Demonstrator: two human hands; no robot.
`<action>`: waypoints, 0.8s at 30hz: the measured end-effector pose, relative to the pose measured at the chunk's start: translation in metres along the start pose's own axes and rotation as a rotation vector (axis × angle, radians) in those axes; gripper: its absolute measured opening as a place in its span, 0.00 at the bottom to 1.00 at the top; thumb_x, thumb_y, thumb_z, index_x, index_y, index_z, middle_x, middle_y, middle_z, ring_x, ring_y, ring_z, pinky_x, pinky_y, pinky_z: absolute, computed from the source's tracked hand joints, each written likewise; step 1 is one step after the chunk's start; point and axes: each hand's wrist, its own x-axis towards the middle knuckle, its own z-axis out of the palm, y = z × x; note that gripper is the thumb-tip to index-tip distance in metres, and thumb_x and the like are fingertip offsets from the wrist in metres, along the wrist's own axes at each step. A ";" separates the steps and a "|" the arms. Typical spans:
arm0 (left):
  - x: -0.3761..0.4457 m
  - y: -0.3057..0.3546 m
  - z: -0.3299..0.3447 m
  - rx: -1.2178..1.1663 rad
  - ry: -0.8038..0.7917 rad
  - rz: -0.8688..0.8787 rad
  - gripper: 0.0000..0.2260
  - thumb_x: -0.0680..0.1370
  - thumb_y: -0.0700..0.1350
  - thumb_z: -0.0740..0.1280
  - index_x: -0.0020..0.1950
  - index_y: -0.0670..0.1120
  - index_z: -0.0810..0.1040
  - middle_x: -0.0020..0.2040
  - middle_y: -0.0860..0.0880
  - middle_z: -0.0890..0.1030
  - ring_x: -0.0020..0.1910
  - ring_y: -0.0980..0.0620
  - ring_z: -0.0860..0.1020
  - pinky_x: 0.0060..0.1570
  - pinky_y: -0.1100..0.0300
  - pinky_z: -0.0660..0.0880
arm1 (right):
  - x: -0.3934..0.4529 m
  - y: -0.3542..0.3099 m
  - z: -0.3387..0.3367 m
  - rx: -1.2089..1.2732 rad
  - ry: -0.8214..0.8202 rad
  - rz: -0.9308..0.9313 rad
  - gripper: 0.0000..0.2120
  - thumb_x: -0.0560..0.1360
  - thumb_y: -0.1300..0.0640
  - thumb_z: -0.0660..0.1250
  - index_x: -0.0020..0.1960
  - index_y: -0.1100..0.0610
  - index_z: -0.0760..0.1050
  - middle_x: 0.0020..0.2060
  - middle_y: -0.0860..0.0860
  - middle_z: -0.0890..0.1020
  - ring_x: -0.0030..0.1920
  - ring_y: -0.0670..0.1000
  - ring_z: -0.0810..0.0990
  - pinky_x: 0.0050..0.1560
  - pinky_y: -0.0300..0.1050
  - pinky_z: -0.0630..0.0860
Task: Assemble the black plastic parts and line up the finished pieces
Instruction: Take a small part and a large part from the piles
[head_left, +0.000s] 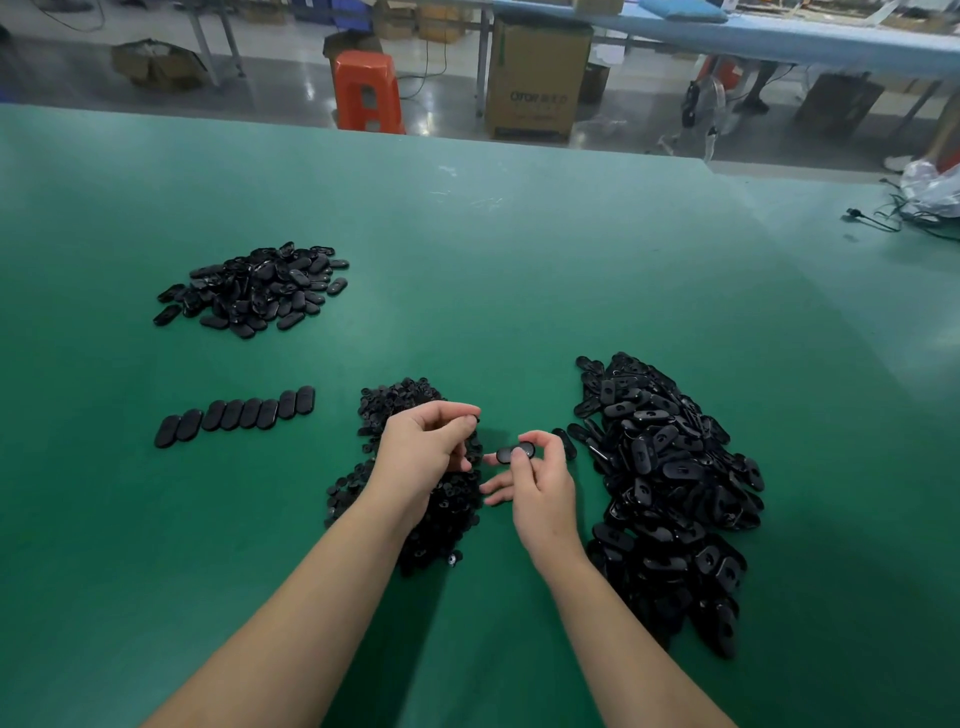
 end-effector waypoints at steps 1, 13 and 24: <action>0.000 -0.001 0.000 0.004 -0.004 -0.013 0.06 0.78 0.35 0.71 0.45 0.44 0.86 0.28 0.48 0.76 0.24 0.53 0.73 0.28 0.62 0.75 | 0.000 -0.001 0.000 0.010 0.007 -0.004 0.06 0.85 0.58 0.56 0.55 0.47 0.67 0.44 0.48 0.87 0.35 0.55 0.86 0.40 0.56 0.83; -0.003 -0.011 0.021 0.175 0.000 -0.005 0.02 0.76 0.33 0.72 0.45 0.38 0.81 0.28 0.49 0.79 0.24 0.52 0.75 0.26 0.59 0.77 | 0.000 0.003 0.002 -0.113 -0.015 -0.041 0.13 0.84 0.56 0.57 0.57 0.36 0.69 0.40 0.45 0.86 0.35 0.50 0.86 0.50 0.58 0.81; -0.002 -0.016 0.036 0.292 0.046 -0.028 0.07 0.75 0.37 0.73 0.39 0.46 0.83 0.35 0.45 0.82 0.27 0.47 0.79 0.27 0.56 0.75 | -0.001 0.001 0.000 -0.116 -0.001 -0.040 0.15 0.84 0.58 0.56 0.56 0.38 0.73 0.46 0.45 0.84 0.47 0.46 0.83 0.47 0.43 0.79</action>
